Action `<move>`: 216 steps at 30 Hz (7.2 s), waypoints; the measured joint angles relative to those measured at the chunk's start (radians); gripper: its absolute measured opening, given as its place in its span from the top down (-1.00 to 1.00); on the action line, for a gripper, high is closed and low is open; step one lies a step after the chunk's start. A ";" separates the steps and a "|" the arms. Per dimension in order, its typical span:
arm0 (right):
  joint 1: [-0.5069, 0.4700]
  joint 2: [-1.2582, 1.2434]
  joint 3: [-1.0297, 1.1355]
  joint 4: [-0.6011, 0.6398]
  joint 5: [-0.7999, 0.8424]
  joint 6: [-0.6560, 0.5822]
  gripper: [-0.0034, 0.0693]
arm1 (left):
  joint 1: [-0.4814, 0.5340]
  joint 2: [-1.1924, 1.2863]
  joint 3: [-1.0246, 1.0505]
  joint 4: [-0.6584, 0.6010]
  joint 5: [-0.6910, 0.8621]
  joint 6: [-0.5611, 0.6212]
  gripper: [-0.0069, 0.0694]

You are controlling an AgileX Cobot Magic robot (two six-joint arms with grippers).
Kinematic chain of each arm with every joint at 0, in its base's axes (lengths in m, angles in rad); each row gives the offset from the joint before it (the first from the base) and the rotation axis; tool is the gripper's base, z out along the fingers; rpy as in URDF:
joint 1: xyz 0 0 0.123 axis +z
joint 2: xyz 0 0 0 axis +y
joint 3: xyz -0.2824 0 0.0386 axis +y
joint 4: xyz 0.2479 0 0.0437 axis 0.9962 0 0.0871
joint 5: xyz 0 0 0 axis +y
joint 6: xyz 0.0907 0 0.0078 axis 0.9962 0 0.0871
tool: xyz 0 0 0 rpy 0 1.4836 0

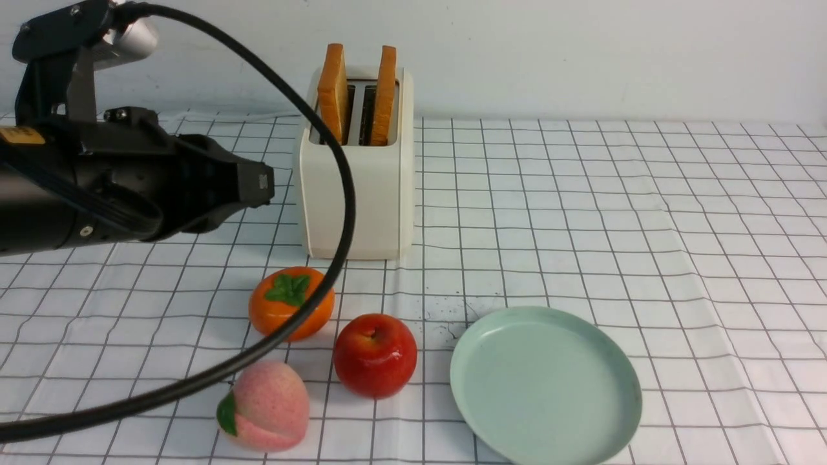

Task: Take toasted bread from bread machine on white checkered table place on plate.
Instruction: 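Reach for a toast slice standing in the toaster with the left gripper, then place the slice of bread on the plate with the left gripper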

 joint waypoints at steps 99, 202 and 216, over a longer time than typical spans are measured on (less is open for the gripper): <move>0.000 0.361 -0.509 0.643 0.188 -0.368 0.62 | 0.000 0.471 -0.693 0.046 -0.171 0.033 0.63; 0.000 0.361 -0.509 0.654 0.318 -0.368 0.55 | -0.269 0.758 -0.259 -0.797 0.143 0.552 0.14; 0.000 0.361 -0.509 0.655 0.318 -0.368 0.54 | -0.269 0.632 -0.259 -0.729 0.023 0.553 -0.77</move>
